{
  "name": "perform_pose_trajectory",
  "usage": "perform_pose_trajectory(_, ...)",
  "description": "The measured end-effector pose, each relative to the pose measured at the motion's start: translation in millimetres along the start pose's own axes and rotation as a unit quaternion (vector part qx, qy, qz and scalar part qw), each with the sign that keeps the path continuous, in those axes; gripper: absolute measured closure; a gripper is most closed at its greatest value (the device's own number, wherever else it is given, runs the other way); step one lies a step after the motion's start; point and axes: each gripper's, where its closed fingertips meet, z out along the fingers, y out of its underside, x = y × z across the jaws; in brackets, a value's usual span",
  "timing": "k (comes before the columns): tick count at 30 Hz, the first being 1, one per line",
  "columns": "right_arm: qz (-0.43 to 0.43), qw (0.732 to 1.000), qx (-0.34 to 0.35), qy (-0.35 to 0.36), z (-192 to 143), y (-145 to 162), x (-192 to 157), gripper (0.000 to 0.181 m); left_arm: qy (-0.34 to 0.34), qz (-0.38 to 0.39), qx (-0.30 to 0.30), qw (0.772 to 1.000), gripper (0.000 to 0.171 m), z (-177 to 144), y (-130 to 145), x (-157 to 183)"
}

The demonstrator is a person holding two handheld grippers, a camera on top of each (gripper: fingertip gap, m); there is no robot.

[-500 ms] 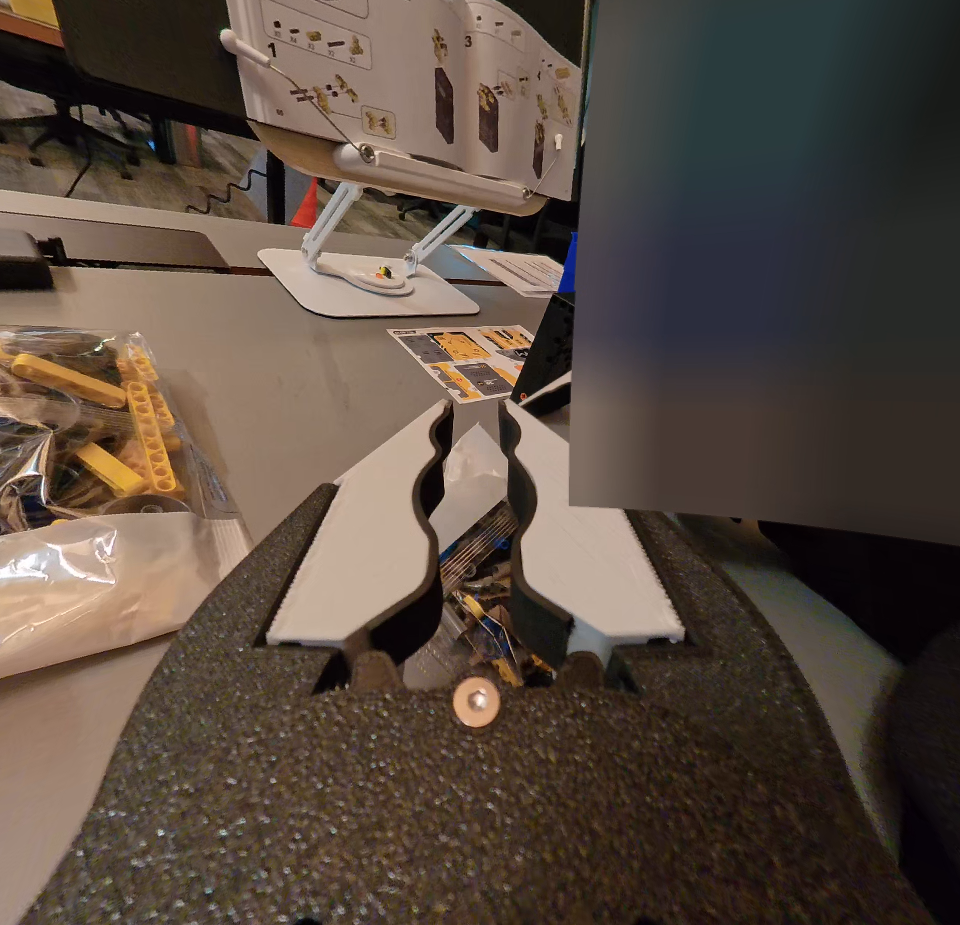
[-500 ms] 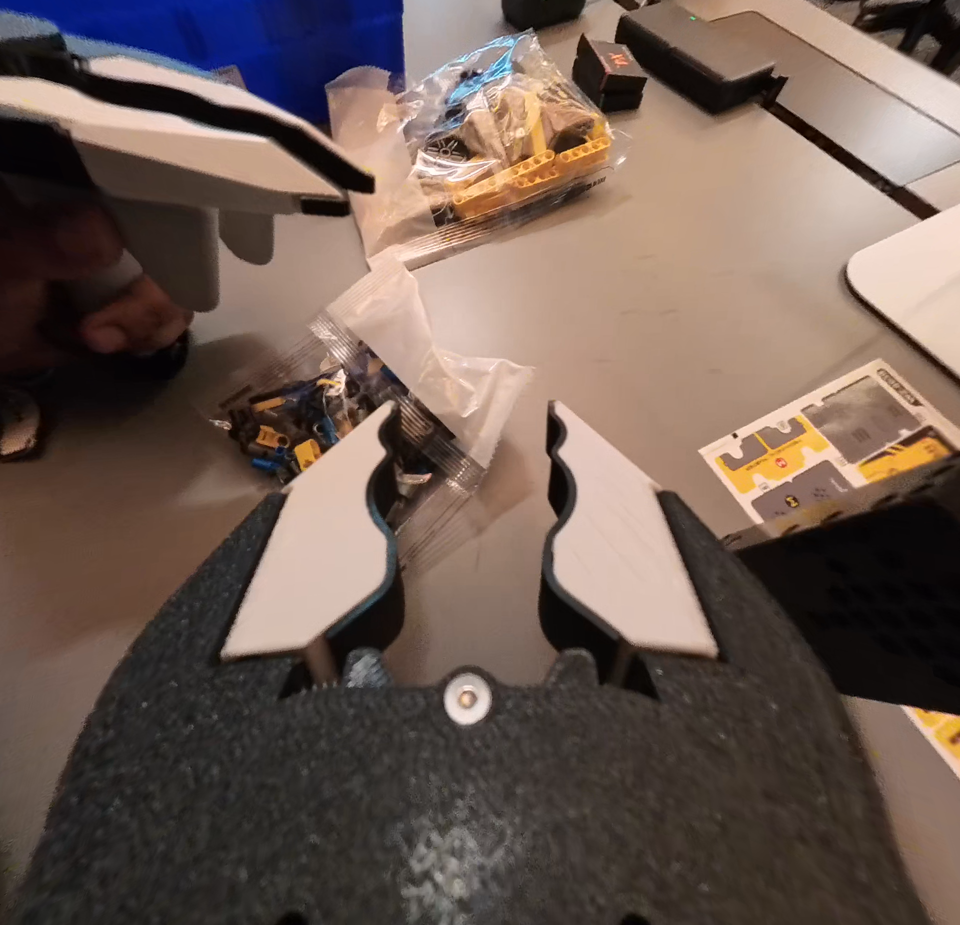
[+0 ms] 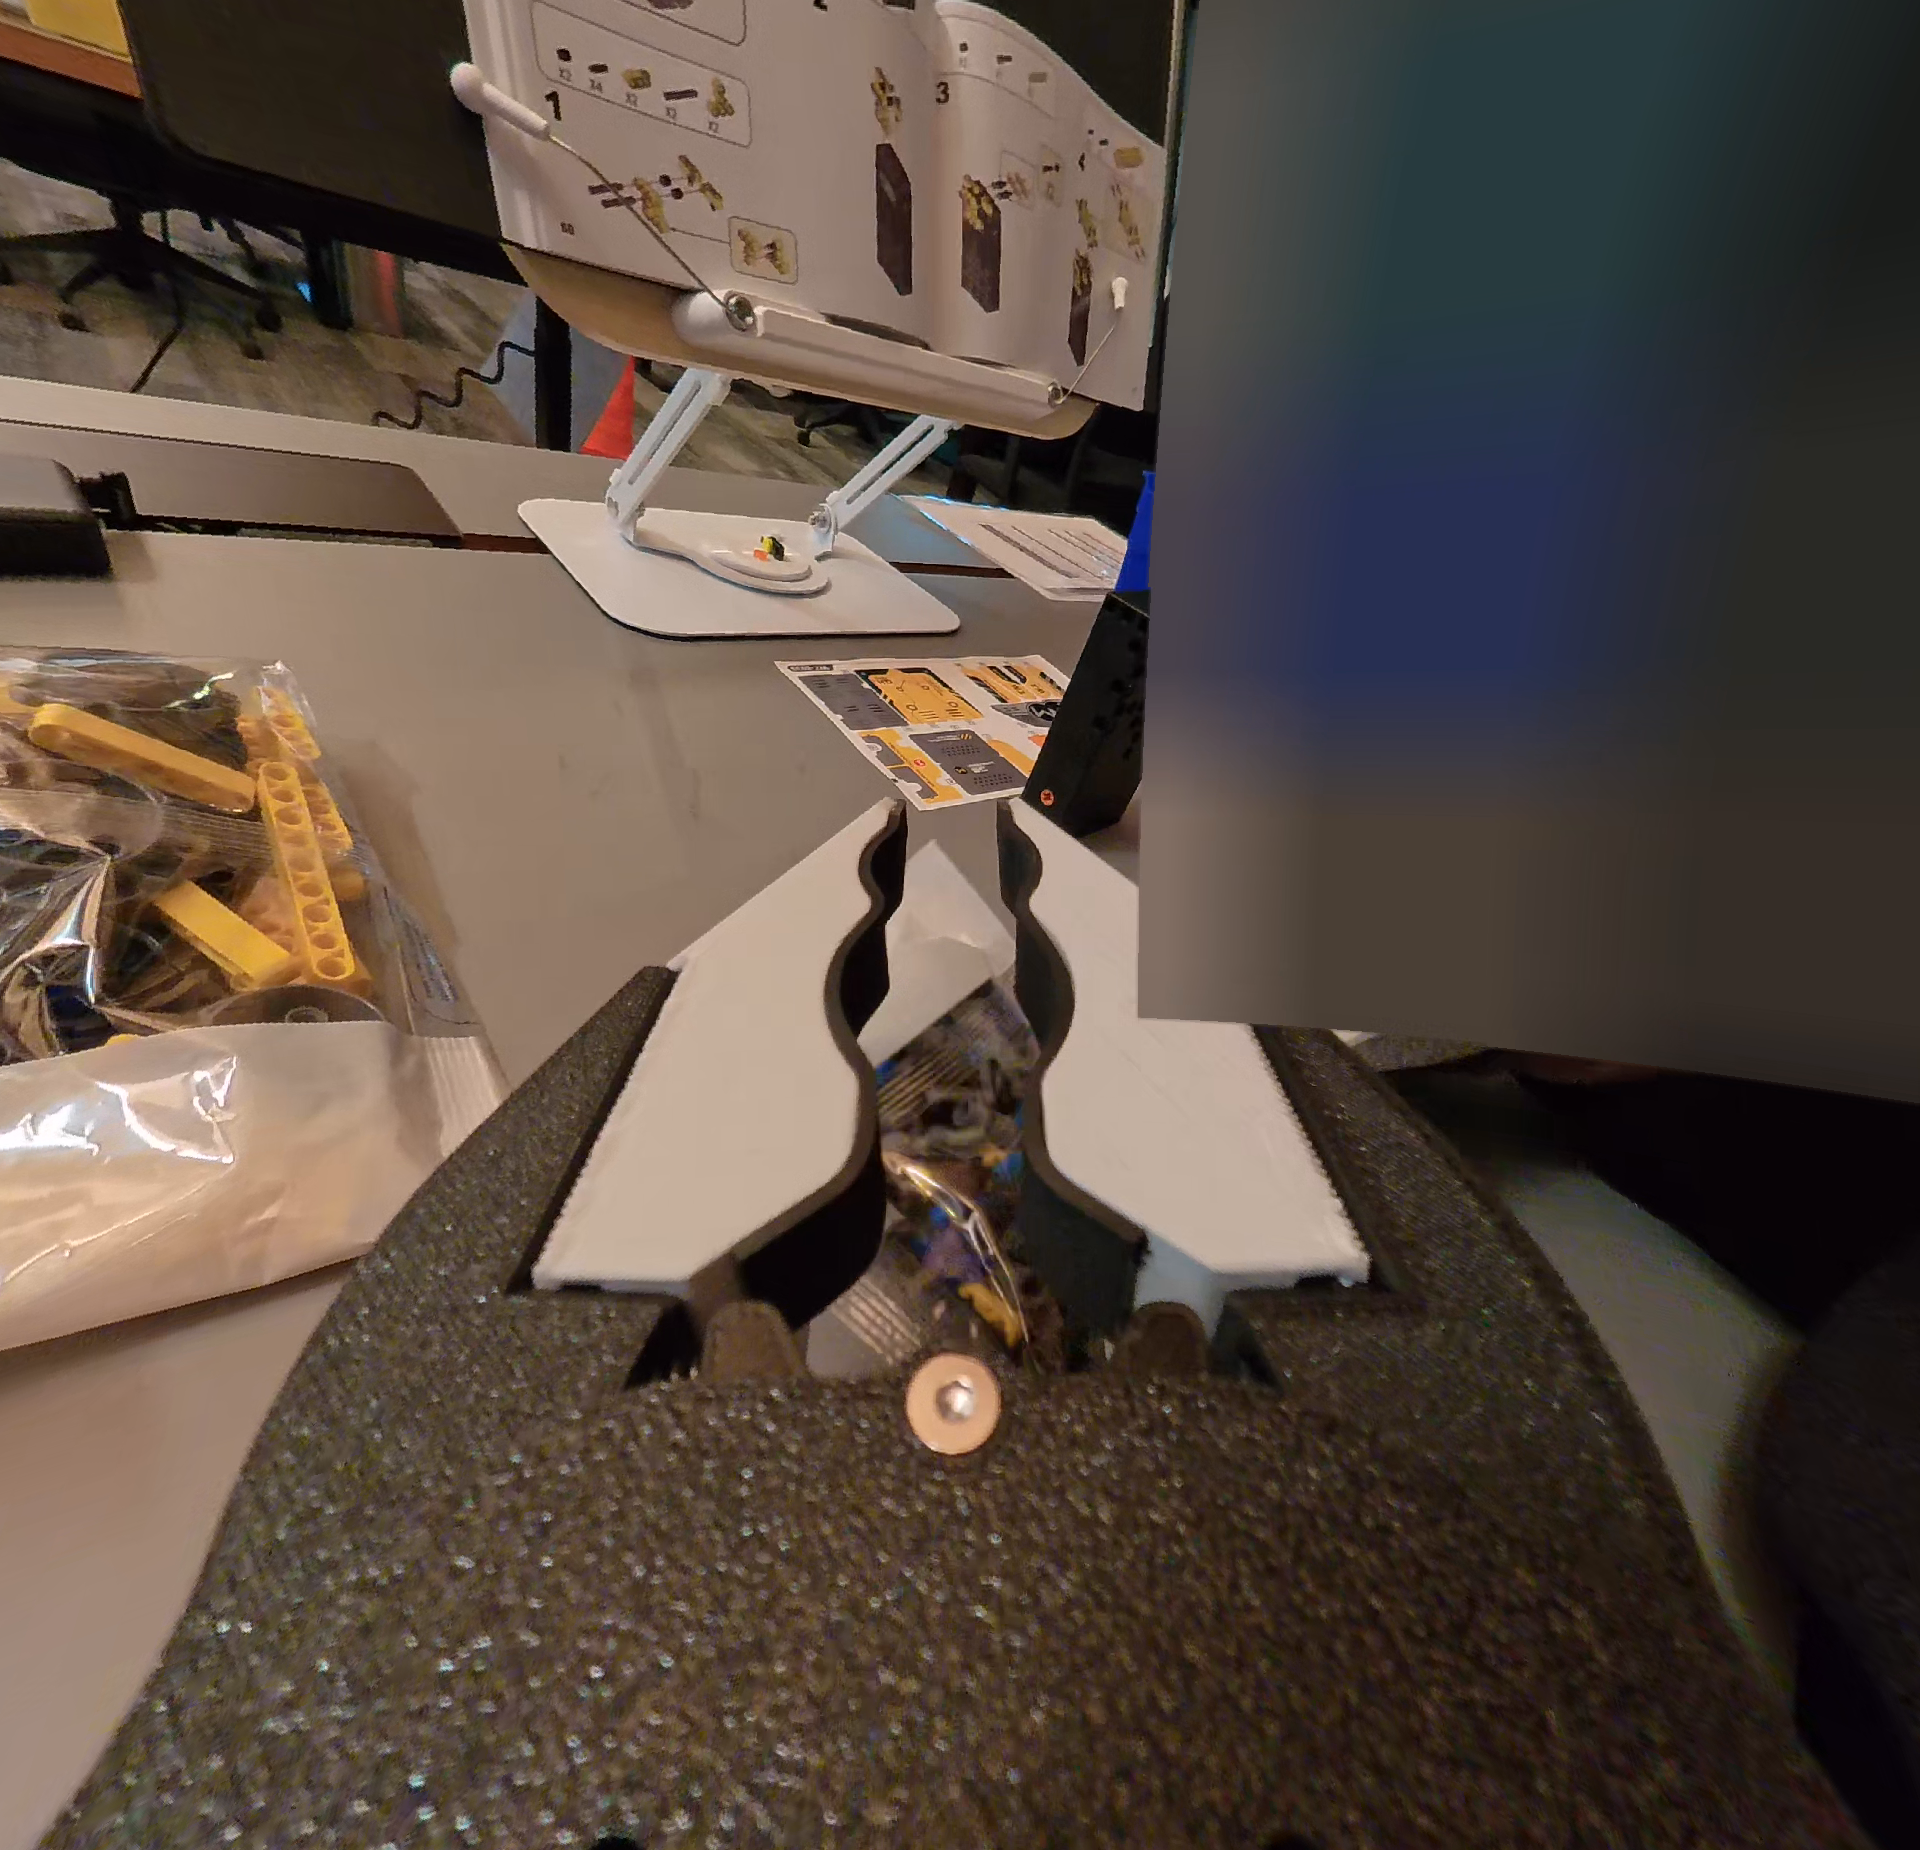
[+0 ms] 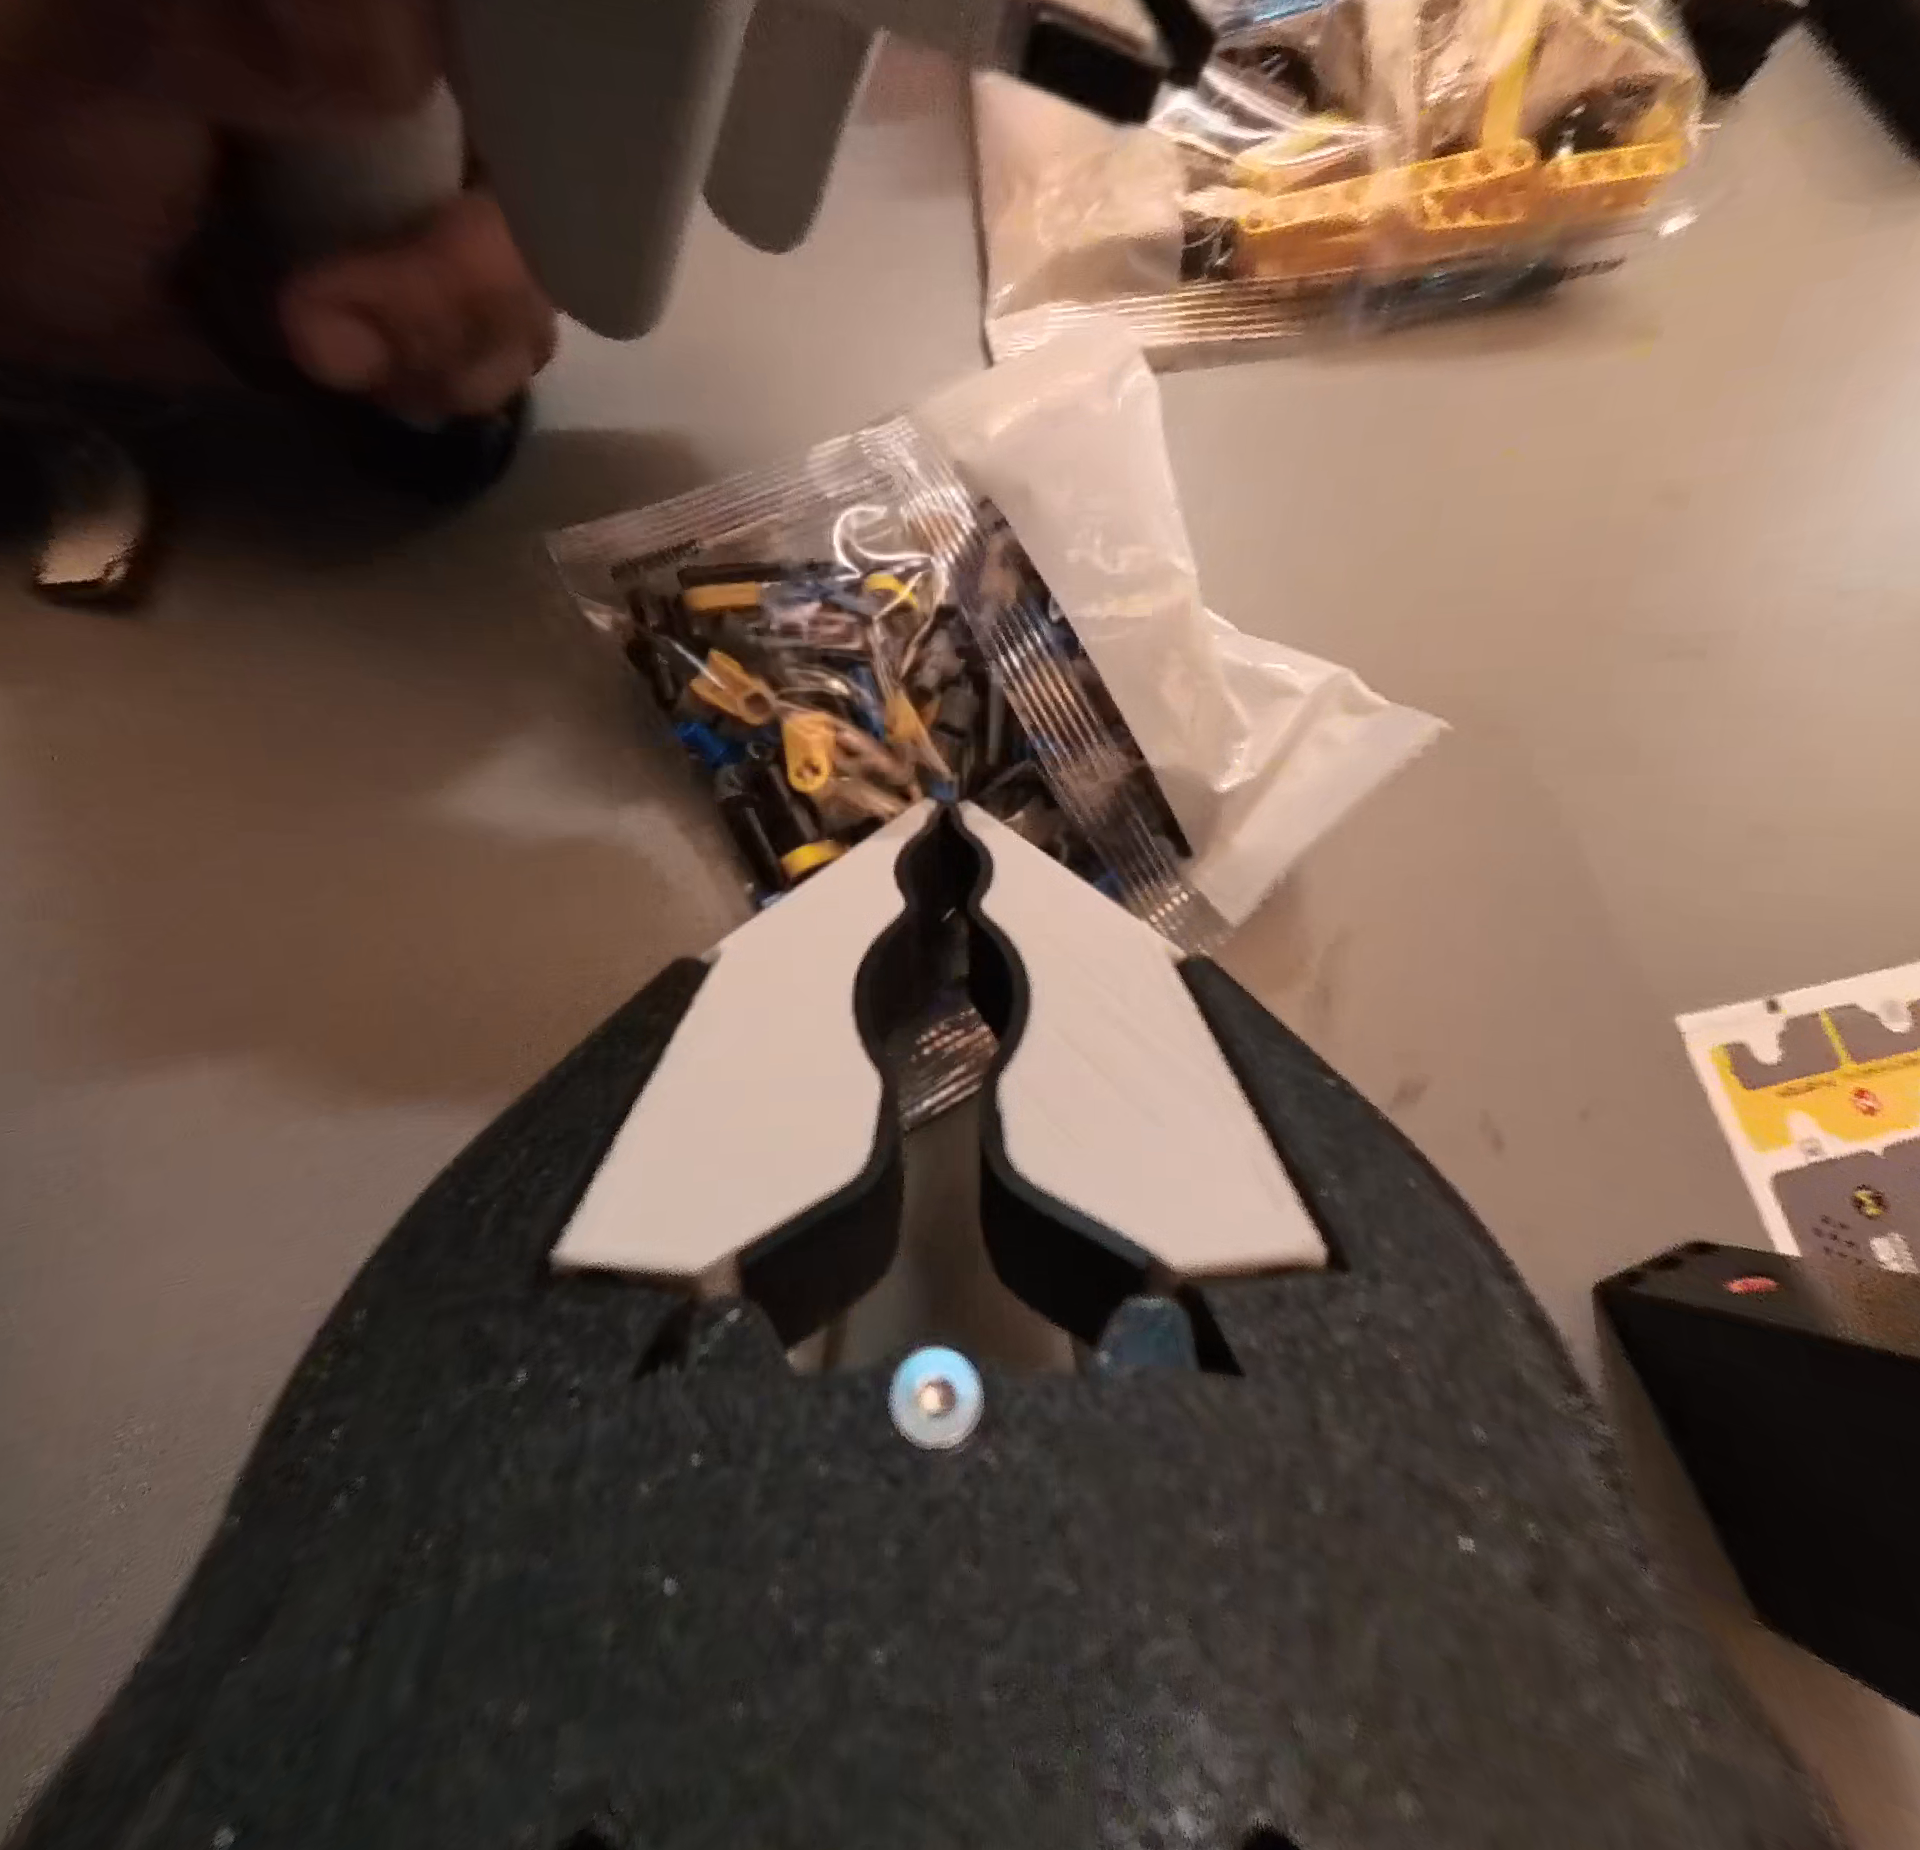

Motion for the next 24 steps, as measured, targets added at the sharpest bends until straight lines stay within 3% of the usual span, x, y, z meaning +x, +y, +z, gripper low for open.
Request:
perform_pose_trajectory(1,0.006,1.0,0.002,0.008,2,0,3,0.181,0.0,0.0,0.0,1.0,0.155,0,0,0)
perform_pose_trajectory(5,0.076,0.997,0.015,-0.014,3,1,5,0.181,-0.001,0.0,-0.001,1.0,0.155,0,0,0)
perform_pose_trajectory(11,0.124,0.992,0.014,0.012,2,3,19,0.181,-0.001,0.0,-0.001,1.0,0.155,0,0,0)
perform_pose_trajectory(24,0.173,0.984,0.043,-0.012,-12,-1,27,0.181,0.001,-0.002,0.003,1.0,0.155,-1,-1,0)
